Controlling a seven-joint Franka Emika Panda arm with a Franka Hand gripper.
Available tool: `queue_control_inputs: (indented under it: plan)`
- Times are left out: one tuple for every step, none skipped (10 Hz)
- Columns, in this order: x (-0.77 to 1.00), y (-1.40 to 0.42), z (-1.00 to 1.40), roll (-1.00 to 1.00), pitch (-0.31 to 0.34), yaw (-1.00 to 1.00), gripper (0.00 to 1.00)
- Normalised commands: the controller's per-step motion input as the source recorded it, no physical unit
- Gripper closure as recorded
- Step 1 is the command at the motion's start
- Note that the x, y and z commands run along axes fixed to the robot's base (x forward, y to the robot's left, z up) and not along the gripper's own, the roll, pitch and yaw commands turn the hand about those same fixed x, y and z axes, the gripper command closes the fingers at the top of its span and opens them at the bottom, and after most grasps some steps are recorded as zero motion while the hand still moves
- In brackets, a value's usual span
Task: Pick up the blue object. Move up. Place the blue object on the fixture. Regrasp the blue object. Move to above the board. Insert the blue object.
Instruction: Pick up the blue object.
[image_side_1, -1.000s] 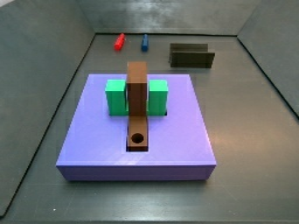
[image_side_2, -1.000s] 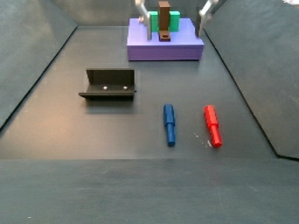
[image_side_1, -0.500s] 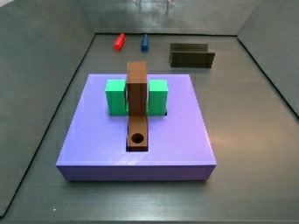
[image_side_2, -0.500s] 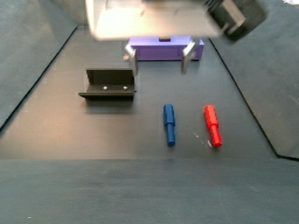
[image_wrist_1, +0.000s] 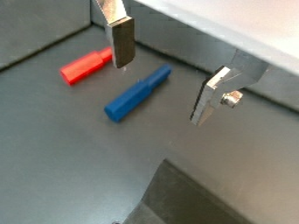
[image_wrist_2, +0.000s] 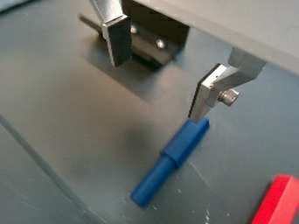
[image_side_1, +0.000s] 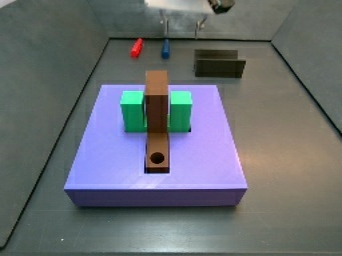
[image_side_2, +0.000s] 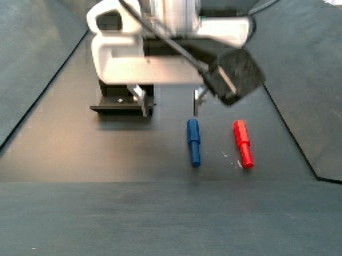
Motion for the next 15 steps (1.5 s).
queue_control_inputs:
  plan:
    - [-0.28,0.00,-0.39,-0.17,-0.303,0.00,0.00]
    - [-0.18,0.00,-0.31,-0.13,-0.263,0.00,0.00]
    - [-0.13,0.00,-0.15,-0.09,-0.216,0.01,0.00]
    - [0.00,0.00,-0.12,0.00,-0.157,0.03,0.00]
    - [-0.03,-0.02,-0.14,0.00,-0.150,0.03,0.00]
    - [-0.17,-0.13,-0.15,0.00,-0.177,0.03,0.00]
    - [-0.15,-0.18,-0.19,0.00,-0.167,0.05,0.00]
    - [-0.14,-0.15,-0.25,0.00,-0.156,0.04,0.00]
    - [-0.13,-0.07,-0.25,0.00,-0.153,0.04,0.00]
    - [-0.09,0.00,-0.21,-0.03,-0.153,0.04,0.00]
    - [-0.10,0.00,-0.24,-0.04,-0.161,0.05,0.00]
    - [-0.08,0.00,-0.29,-0.02,-0.156,0.06,0.00]
    - [-0.04,0.02,-0.17,-0.04,-0.130,0.06,0.00]
    - [-0.01,0.01,0.00,-0.04,-0.077,0.08,0.00]
    - [0.00,0.00,0.00,0.00,0.000,0.00,0.00]
